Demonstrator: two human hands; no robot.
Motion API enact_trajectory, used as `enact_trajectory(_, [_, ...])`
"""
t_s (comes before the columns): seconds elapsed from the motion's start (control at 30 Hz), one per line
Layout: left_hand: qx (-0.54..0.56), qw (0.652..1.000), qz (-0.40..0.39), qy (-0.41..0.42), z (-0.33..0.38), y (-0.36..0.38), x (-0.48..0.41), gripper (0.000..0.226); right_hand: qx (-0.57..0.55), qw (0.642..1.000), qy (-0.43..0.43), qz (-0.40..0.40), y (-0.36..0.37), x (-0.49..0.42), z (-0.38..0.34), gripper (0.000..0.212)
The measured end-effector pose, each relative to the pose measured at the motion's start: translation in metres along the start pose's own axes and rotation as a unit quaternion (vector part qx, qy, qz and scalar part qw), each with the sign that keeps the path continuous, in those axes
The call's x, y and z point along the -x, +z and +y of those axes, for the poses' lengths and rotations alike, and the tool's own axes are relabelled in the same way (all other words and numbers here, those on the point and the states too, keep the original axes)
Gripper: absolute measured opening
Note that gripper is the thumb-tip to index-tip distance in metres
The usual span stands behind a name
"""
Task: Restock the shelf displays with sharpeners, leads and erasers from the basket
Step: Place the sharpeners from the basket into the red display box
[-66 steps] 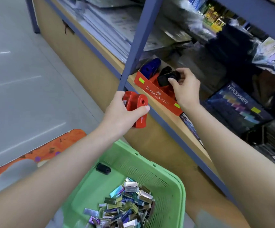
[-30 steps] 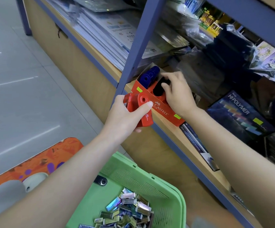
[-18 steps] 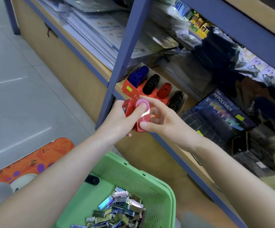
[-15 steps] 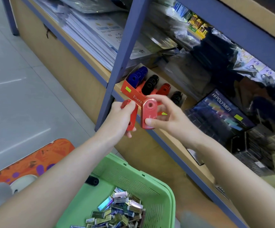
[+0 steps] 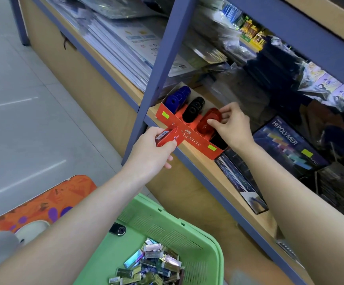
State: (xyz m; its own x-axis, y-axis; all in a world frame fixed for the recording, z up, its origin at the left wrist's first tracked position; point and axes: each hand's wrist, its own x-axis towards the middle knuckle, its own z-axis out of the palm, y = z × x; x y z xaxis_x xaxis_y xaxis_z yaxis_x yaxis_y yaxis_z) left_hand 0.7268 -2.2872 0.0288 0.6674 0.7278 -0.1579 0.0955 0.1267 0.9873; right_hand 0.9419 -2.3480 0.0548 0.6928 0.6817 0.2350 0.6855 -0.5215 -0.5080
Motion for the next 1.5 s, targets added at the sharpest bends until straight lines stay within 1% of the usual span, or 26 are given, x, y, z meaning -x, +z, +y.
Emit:
enact_trajectory(0.17, [0.009, 1.000, 0.006, 0.016, -0.001, -0.001, -0.003, 0.018, 0.049, 0.997, -0.040, -0.042, -0.002, -0.007, -0.001, 0.029])
enact_trajectory(0.33, [0.014, 1.000, 0.016, 0.009, -0.004, -0.002, -0.004, 0.018, 0.096, 0.990, -0.028, -0.098, -0.003, -0.017, -0.005, 0.027])
enact_trajectory(0.4, [0.021, 1.000, 0.017, 0.012, -0.005, -0.001, -0.005, 0.020, 0.104, 0.988, -0.027, -0.108, -0.001, -0.018, -0.004, 0.027])
enact_trajectory(0.5, [0.021, 0.999, 0.021, 0.025, -0.005, -0.001, -0.007, 0.023, 0.146, 0.985, -0.056, -0.072, 0.004, -0.016, -0.002, 0.027])
enact_trajectory(0.6, [0.015, 0.999, 0.024, 0.043, -0.005, -0.004, -0.009, 0.023, 0.232, 0.968, -0.093, -0.041, 0.006, -0.013, -0.005, 0.031])
enact_trajectory(0.67, [0.014, 0.998, 0.028, 0.048, -0.006, -0.005, -0.009, 0.020, 0.253, 0.961, -0.110, -0.029, 0.008, -0.007, -0.010, 0.032])
enact_trajectory(0.7, [0.011, 0.998, 0.033, 0.045, -0.006, -0.006, -0.008, 0.021, 0.225, 0.967, -0.117, -0.016, 0.008, 0.001, -0.014, 0.031])
enact_trajectory(0.77, [0.000, 0.999, 0.037, 0.039, -0.008, -0.008, -0.008, 0.025, 0.094, 0.989, -0.118, -0.012, 0.009, 0.022, -0.028, 0.028])
enact_trajectory(0.83, [-0.032, 0.997, 0.019, 0.067, -0.009, -0.009, -0.010, 0.023, -0.032, 0.989, -0.124, -0.066, 0.006, 0.050, -0.042, 0.028])
enact_trajectory(0.9, [-0.085, 0.990, -0.003, 0.112, -0.009, -0.009, -0.010, 0.019, -0.108, 0.973, -0.131, -0.156, 0.002, 0.075, -0.051, 0.038])
enact_trajectory(0.97, [-0.132, 0.982, -0.011, 0.138, -0.010, -0.007, -0.007, 0.020, -0.132, 0.959, -0.138, -0.211, 0.001, 0.093, -0.051, 0.056])
enact_trajectory(1.03, [-0.149, 0.979, 0.004, 0.142, -0.012, -0.004, -0.002, 0.030, -0.117, 0.958, -0.154, -0.212, 0.003, 0.104, -0.045, 0.070])
enact_trajectory(1.07, [-0.146, 0.979, 0.007, 0.141, -0.013, -0.002, 0.001, 0.034, -0.110, 0.960, -0.159, -0.201, 0.003, 0.107, -0.041, 0.072])
enact_trajectory(1.13, [-0.149, 0.978, -0.006, 0.143, -0.014, 0.003, 0.009, 0.034, -0.097, 0.965, -0.164, -0.182, 0.001, 0.113, -0.035, 0.064])
enact_trajectory(1.2, [-0.173, 0.972, -0.039, 0.154, -0.017, 0.008, 0.016, 0.030, -0.085, 0.967, -0.161, -0.179, -0.003, 0.120, -0.030, 0.045])
enact_trajectory(1.27, [-0.205, 0.960, -0.078, 0.176, -0.023, 0.012, 0.023, 0.023, -0.070, 0.967, -0.164, -0.181, -0.006, 0.127, -0.022, 0.029])
enact_trajectory(1.33, [-0.271, 0.932, -0.102, 0.217, -0.026, 0.014, 0.024, 0.019, -0.056, 0.973, -0.154, -0.165, -0.010, 0.129, -0.014, 0.023])
enact_trajectory(1.43, [-0.409, 0.862, -0.108, 0.277, -0.024, 0.013, 0.010, 0.028, -0.064, 0.987, -0.111, -0.093, -0.024, 0.115, -0.006, 0.020])
enact_trajectory(1.5, [-0.471, 0.820, -0.099, 0.308, -0.019, 0.014, -0.007, 0.036, -0.079, 0.992, -0.089, -0.034, -0.035, 0.096, -0.004, 0.021])
